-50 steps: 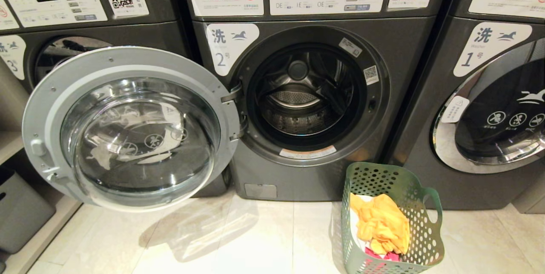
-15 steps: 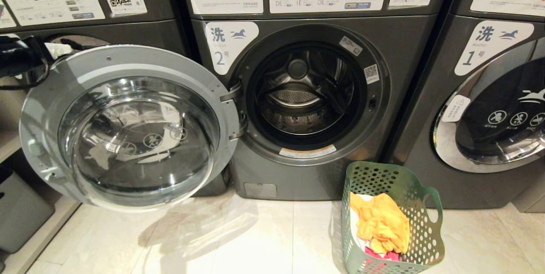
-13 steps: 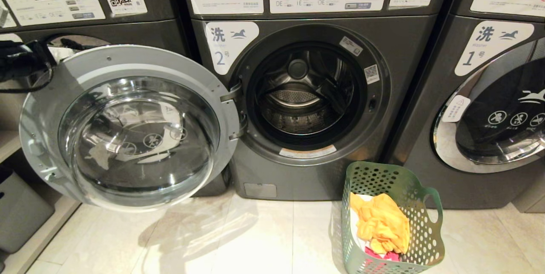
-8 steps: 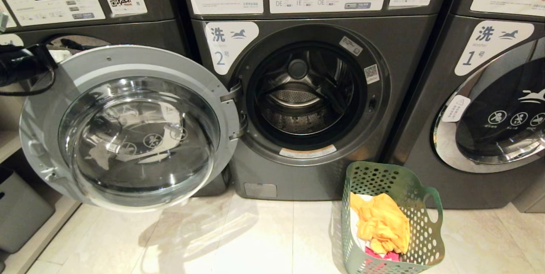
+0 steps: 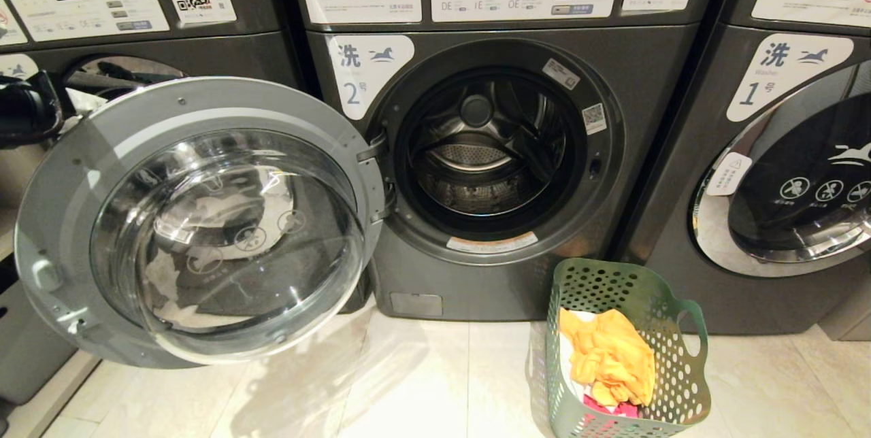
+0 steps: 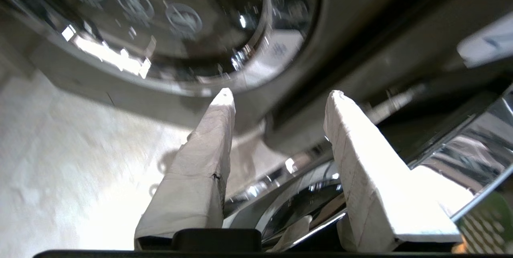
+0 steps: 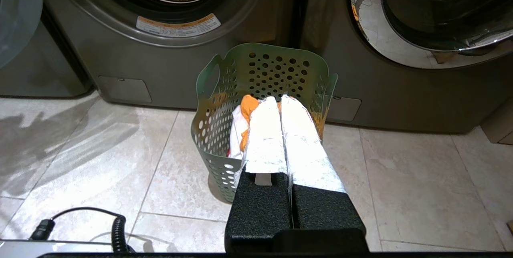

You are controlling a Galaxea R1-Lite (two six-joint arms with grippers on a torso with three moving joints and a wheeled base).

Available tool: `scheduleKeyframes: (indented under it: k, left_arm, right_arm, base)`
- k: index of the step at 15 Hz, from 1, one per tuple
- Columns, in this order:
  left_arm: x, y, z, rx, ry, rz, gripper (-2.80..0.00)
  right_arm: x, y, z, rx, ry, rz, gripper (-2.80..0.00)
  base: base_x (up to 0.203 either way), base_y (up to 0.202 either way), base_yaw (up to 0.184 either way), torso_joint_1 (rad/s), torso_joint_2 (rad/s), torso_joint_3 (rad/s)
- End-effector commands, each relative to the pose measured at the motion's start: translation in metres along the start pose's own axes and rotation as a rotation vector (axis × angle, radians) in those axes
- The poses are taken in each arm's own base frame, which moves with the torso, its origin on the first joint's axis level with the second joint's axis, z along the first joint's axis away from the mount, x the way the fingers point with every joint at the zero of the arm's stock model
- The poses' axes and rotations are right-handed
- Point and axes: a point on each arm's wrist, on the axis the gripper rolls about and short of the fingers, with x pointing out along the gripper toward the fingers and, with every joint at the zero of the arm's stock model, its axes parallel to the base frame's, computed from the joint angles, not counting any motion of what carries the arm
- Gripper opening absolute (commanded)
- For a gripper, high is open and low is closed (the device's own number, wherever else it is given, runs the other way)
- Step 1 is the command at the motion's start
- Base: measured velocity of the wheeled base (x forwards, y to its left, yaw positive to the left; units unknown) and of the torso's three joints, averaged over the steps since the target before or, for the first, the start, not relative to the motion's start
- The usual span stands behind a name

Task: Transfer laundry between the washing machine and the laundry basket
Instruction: Close the washing machine door with the left hand

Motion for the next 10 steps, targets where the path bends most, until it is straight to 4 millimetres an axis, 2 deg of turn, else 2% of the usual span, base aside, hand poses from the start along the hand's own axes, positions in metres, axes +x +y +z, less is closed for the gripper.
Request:
scheduleKeyframes:
  k: [1, 3, 4, 6, 8, 9, 10]
  left_arm:
    - [-0.041, -0.029, 0.007, 0.008, -0.002, -0.025, -2.8]
    - [-0.079, -0.061, 0.001, -0.002, 0.067, -0.071, -2.8]
    - [-0.1, -0.081, -0.006, -0.004, 0.121, -0.114, -2.8]
    - [-0.129, -0.119, -0.026, 0.014, 0.259, -0.228, -2.8]
    - [-0.147, -0.149, -0.041, 0.068, 0.348, -0.342, -2.8]
    - [-0.151, -0.158, -0.042, 0.1, 0.34, -0.364, -2.8]
    - [-0.147, -0.162, -0.034, 0.127, 0.257, -0.358, -2.8]
  right_arm:
    - [0.0, 0.0, 0.0, 0.005, 0.0, 0.001, -2.8]
    - [0.0, 0.0, 0.0, 0.02, -0.002, -0.001, -2.8]
    - [0.0, 0.0, 0.0, 0.022, -0.002, 0.001, -2.8]
    - [0.0, 0.0, 0.0, 0.022, -0.002, 0.001, -2.8]
    - [0.0, 0.0, 0.0, 0.026, -0.002, -0.002, -2.8]
    - [0.0, 0.0, 0.0, 0.036, -0.002, -0.003, -2.8]
    - [0.0, 0.0, 0.0, 0.04, -0.001, -0.018, -2.8]
  base:
    - [0.0, 0.0, 0.0, 0.0, 0.0, 0.0]
    - [0.0, 0.0, 0.0, 0.0, 0.0, 0.0]
    - [0.0, 0.0, 0.0, 0.0, 0.0, 0.0]
    - [0.0, 0.0, 0.0, 0.0, 0.0, 0.0]
    - [0.0, 0.0, 0.0, 0.0, 0.0, 0.0]
    - [0.0, 0.0, 0.0, 0.0, 0.0, 0.0]
    - [0.0, 0.0, 0.0, 0.0, 0.0, 0.0]
